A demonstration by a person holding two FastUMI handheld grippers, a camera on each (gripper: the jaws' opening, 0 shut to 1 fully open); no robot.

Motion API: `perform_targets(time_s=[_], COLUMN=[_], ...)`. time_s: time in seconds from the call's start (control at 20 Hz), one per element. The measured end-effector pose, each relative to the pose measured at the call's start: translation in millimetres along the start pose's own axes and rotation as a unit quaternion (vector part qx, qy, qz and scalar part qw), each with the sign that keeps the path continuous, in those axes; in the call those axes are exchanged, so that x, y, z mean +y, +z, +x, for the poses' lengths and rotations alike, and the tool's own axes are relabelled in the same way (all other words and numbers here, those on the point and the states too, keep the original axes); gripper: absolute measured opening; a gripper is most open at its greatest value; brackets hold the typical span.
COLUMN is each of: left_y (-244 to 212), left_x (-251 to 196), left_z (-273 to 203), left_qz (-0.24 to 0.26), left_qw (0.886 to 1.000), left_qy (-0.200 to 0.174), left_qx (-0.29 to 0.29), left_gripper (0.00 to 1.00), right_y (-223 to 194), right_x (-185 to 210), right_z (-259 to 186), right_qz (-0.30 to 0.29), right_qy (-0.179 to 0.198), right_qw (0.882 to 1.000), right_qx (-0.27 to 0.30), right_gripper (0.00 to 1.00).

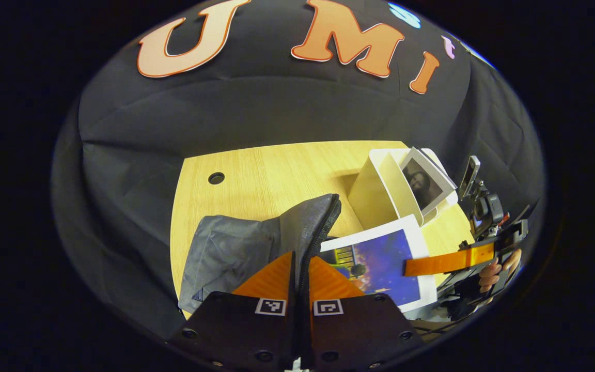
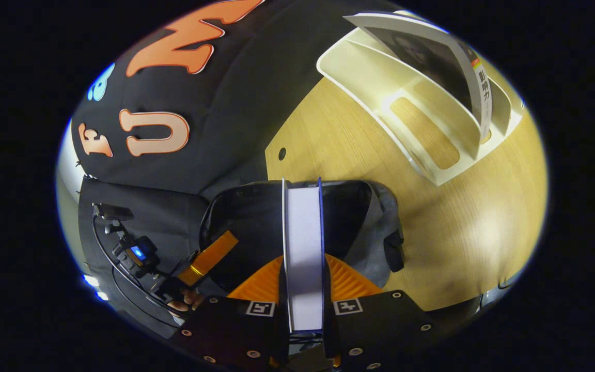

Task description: Open the schoolbag, grab two books from the bookshelf and put them into the schoolbag.

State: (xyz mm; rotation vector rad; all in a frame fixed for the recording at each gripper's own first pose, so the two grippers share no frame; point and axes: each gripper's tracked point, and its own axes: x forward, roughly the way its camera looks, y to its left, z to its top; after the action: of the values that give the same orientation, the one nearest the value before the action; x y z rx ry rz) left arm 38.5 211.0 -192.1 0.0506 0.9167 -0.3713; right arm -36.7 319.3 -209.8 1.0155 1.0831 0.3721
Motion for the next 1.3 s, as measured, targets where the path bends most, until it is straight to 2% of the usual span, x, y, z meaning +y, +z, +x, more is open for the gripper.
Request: perform_targets(time_s=[0.25,0.35,0.45,0.55,0.95,1.2,1.3], left_y=[-1.2,-2.4,-5.0,-6.7,-9.5,-12.2,-11.8], left_x=[-7.0,-8.2,-10.3,-17.9,-27.8,-33.0,-31.9], left_z=[3.8,5.7,4.8,6.2,7.3,12.2,12.7], left_qz=[-0.003,-0.001,-0.006,-0.011,-0.017,-0.016,-0.019], left_qw=[1.0,1.0,1.0,1.0,1.0,1.0,1.0], left_qy=[0.003,0.008,0.006,0.0,-0.007,-0.006,-0.004], left_qx=[0.0,0.0,0.004,0.004,0.003,0.009,0.009], left_gripper=[0.05,0.05,0.06,0.05,0.05,0.05,0.06], right_y=[-0.3,-7.7,-17.3,-17.4,-14.0,-4.2,-10.4], right_x=[-6.6,-9.2,-13.1,-8.0,-3.1,-12.8,-21.3], right_z=[50.0,69.4,88.2,105.3,131.3,147.9,148.2], right_qz=[0.024,0.052,0.05,0.059,0.056,0.05,0.053], right_qy=[0.016,0.024,0.02,0.031,0.044,0.029,-0.003], right_qw=[0.999,0.998,0.998,0.997,0.995,0.996,0.997], right_qx=[-0.04,-0.037,-0.04,-0.049,-0.064,-0.075,-0.054], right_gripper=[0.27,0.26,0.27,0.27,0.26,0.28,0.32])
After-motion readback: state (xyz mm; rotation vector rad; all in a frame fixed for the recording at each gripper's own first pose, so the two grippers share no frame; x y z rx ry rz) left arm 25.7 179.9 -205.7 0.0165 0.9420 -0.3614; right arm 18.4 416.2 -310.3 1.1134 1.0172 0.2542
